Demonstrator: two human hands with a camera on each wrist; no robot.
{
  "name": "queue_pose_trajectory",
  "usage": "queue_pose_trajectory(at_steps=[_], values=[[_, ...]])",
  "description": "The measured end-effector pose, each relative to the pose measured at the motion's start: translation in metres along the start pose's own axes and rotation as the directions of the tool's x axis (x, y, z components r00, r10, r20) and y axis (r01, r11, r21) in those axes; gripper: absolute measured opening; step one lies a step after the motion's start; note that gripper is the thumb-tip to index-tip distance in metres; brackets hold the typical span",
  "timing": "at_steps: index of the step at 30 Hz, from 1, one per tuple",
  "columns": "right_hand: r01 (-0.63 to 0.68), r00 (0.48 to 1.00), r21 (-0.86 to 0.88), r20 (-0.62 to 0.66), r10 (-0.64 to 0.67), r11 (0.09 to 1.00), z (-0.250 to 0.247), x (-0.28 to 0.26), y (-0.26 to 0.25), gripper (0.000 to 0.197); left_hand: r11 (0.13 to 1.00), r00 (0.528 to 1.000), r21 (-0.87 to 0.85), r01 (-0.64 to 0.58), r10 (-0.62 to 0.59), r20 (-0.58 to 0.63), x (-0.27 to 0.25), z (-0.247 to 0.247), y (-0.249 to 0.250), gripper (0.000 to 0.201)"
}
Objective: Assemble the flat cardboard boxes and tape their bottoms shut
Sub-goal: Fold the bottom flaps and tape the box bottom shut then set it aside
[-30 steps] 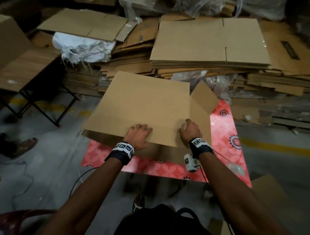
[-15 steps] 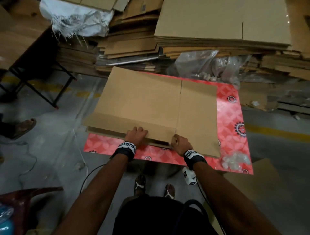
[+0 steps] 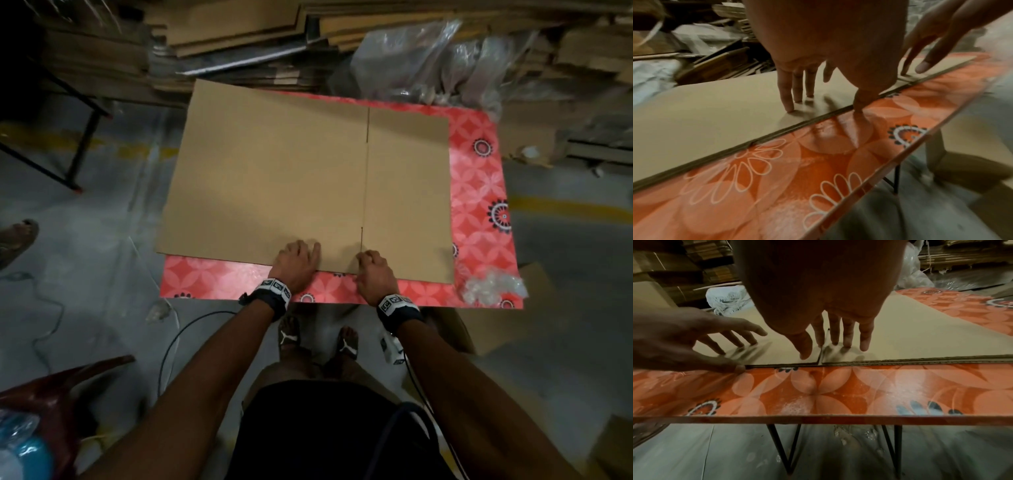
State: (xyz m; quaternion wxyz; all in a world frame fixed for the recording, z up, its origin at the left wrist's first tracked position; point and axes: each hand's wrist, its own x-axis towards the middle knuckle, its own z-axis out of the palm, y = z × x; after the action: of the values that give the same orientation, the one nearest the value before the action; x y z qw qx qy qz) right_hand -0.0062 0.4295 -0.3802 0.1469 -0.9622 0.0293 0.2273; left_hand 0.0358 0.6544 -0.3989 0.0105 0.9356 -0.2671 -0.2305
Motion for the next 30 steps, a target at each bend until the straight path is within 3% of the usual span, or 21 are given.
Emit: queue_pose_trajectory(at_steps=[5, 8, 12, 15, 20, 23, 26, 28, 30], values=[[0.0, 1.0, -0.007, -0.003, 0.0, 1.0, -0.004, -0.005, -0.004, 0.069, 0.979, 0.998, 0.193, -0.063, 0.058, 0.028, 0.013, 0.003, -0.001, 0.046], [0.01, 0.999, -0.045, -0.05, -0.012, 0.999, -0.01, -0.01, -0.006, 0.072, 0.938, 0.993, 0.334, -0.094, 0.112, -0.037, 0.008, -0.012, 0.0, 0.038], [0.037, 0.977, -0.167, -0.2, -0.07, 0.985, -0.035, -0.009, -0.014, 0.06, 0.923, 0.98, 0.373, -0.091, 0.149, -0.129, -0.003, -0.062, -0.003, 0.042], [0.043, 0.959, -0.241, -0.262, -0.108, 0.969, -0.062, -0.001, -0.02, 0.054, 0.893, 0.984, 0.443, -0.079, 0.141, -0.109, -0.012, -0.107, -0.003, 0.039], [0.089, 0.927, -0.312, -0.321, -0.194, 0.946, -0.119, 0.008, -0.029, 0.028, 0.918, 0.975, 0.396, -0.033, 0.117, -0.19, -0.021, -0.156, -0.003, 0.031], [0.101, 0.888, -0.316, -0.399, -0.229, 0.943, -0.158, 0.011, -0.034, 0.024, 0.981, 0.939, 0.194, -0.004, 0.07, -0.336, -0.027, -0.194, -0.009, 0.029], [0.12, 0.83, -0.325, -0.485, -0.274, 0.938, -0.201, 0.012, -0.039, 0.027, 0.999, 0.875, -0.003, -0.048, 0.04, -0.483, -0.035, -0.232, -0.018, 0.047], [0.136, 0.77, -0.314, -0.563, -0.3, 0.94, -0.235, 0.014, -0.043, 0.025, 0.995, 0.819, 0.086, -0.047, 0.088, -0.567, -0.038, -0.252, -0.029, 0.077], [0.152, 0.719, -0.289, -0.624, -0.307, 0.945, -0.268, 0.014, -0.049, 0.021, 0.982, 0.814, 0.188, 0.016, 0.097, -0.573, -0.043, -0.267, -0.039, 0.106]])
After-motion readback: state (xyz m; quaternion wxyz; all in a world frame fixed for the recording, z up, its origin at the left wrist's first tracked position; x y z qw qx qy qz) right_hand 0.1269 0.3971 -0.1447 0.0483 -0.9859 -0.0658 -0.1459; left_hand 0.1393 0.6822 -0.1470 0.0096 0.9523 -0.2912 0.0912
